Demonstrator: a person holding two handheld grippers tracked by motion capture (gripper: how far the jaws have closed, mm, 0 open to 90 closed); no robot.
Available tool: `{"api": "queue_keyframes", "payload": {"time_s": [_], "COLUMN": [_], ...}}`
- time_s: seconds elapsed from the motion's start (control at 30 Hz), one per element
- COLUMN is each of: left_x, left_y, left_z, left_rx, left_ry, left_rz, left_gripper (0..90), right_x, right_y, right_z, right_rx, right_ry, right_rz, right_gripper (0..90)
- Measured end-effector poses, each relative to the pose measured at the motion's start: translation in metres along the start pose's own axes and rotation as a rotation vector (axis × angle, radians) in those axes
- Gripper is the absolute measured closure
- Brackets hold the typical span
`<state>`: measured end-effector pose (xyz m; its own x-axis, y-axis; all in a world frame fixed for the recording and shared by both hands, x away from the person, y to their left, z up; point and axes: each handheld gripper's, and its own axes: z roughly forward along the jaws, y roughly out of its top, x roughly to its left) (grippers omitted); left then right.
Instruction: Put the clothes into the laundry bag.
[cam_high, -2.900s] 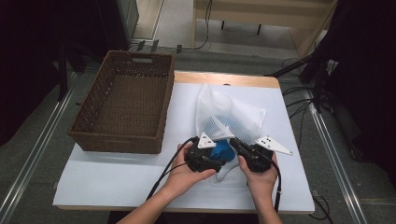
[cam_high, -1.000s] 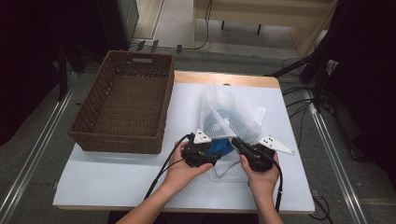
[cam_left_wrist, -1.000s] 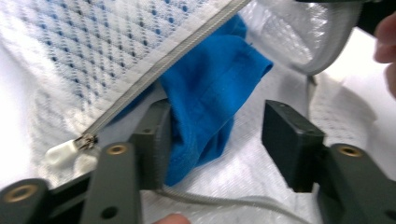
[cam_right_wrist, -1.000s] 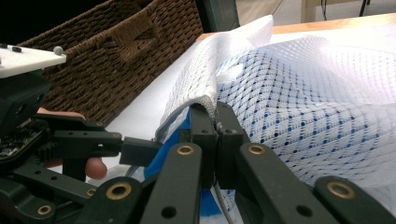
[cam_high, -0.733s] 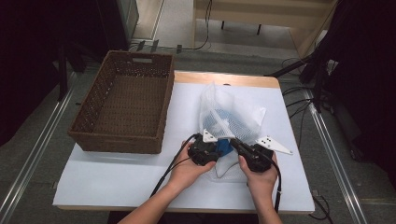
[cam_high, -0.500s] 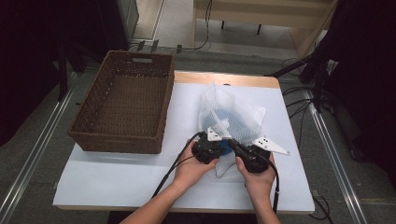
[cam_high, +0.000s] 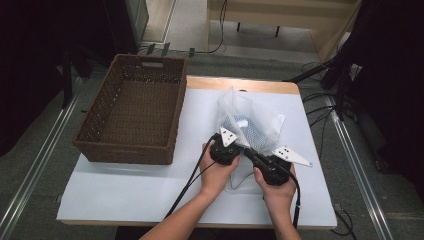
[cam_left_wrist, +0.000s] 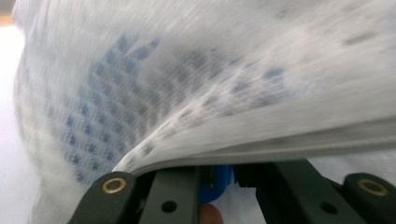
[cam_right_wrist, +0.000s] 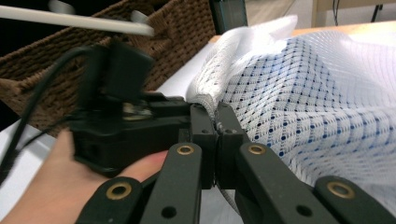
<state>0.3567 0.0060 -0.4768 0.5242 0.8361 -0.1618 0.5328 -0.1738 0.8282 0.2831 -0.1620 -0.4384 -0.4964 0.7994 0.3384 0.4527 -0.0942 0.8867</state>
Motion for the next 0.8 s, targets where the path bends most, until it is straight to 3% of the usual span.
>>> {"api": "queue_keyframes", "payload": {"time_s": [0.07,0.1,0.13,0.17,0.23,0.27,0.4,0.47,0.57,0.7,0.8], "left_x": [0.004,0.004,0.004,0.003,0.004,0.005,0.014,0.016,0.019,0.018,0.011], "left_y": [0.000,0.000,0.000,-0.001,-0.002,-0.002,-0.004,-0.004,-0.005,-0.011,-0.013], "left_z": [-0.004,-0.013,-0.013,-0.021,-0.025,-0.029,-0.052,-0.062,-0.068,-0.055,-0.042], "left_rx": [-0.004,-0.022,-0.022,0.013,0.035,0.061,0.106,0.112,0.145,0.235,0.271], "left_ry": [-0.040,-0.088,-0.088,-0.132,-0.144,-0.152,-0.185,-0.184,-0.142,-0.129,-0.099], "left_rz": [-0.013,0.006,0.006,0.024,0.032,0.036,0.038,0.045,0.070,0.069,0.105], "left_gripper": [75.2,66.6,61.2,55.3,51.4,43.2,38.7,38.1,38.5,41.1,43.2], "right_x": [-0.002,-0.004,-0.004,-0.006,-0.007,-0.008,-0.007,-0.007,-0.008,-0.006,-0.005], "right_y": [-0.002,-0.002,-0.002,-0.001,-0.001,-0.002,-0.001,-0.001,-0.002,-0.001,-0.002], "right_z": [0.000,0.000,0.000,0.000,0.000,0.000,0.001,0.001,0.002,0.002,0.003], "right_rx": [0.011,0.010,0.010,0.007,0.006,0.008,0.008,0.006,0.010,0.012,0.013], "right_ry": [-0.007,-0.010,-0.010,-0.011,-0.012,-0.016,-0.020,-0.018,-0.019,-0.015,-0.014], "right_rz": [0.004,0.009,0.009,0.016,0.018,0.017,0.015,0.012,0.016,0.015,0.011], "right_gripper": [90.0,90.0,90.0,90.0,90.0,90.0,90.0,90.0,90.0,90.0,90.0]}}
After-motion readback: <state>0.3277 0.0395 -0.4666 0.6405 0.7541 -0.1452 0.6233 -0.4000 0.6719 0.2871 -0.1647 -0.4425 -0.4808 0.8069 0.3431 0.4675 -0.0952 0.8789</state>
